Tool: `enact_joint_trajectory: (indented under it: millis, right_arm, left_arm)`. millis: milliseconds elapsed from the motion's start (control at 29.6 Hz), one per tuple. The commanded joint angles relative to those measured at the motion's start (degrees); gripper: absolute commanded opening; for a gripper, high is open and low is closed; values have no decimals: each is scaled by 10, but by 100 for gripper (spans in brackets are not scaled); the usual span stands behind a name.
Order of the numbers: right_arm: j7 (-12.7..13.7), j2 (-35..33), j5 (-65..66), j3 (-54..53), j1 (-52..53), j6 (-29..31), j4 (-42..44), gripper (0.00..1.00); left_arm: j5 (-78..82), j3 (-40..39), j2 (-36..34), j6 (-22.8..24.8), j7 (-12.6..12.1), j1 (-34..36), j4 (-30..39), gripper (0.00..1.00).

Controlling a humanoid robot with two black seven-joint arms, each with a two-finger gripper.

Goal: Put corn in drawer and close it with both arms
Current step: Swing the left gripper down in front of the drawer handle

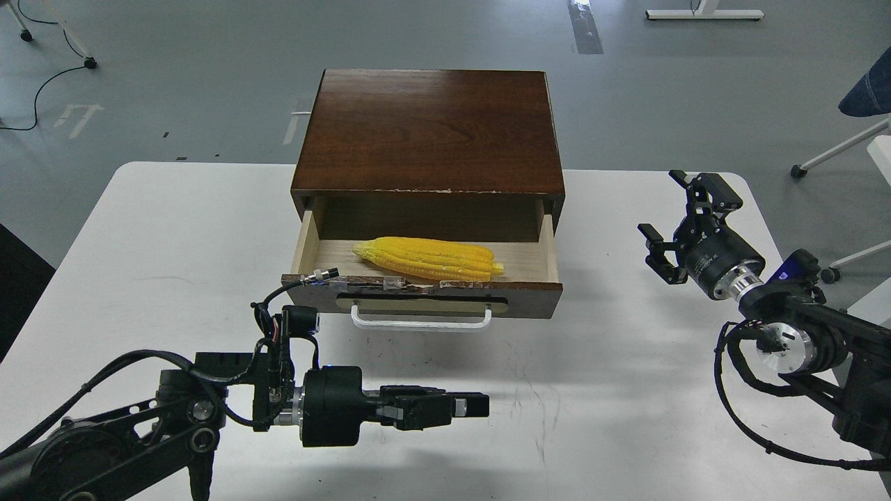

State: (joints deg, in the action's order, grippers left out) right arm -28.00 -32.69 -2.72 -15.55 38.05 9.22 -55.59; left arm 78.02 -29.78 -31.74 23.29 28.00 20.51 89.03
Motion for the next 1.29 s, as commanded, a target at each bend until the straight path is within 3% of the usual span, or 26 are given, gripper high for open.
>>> enact_joint_trajectory:
  millis: [0, 1251]
  right_arm:
    - [0, 1, 0, 0, -3, 0, 0, 99]
    - [0, 3, 1, 1, -7, 0, 0, 99]
  left_arm:
    - [-31, -15, 1, -10, 0, 0, -25, 0]
    - [-32, -29, -3, -12, 0, -7, -63, 0]
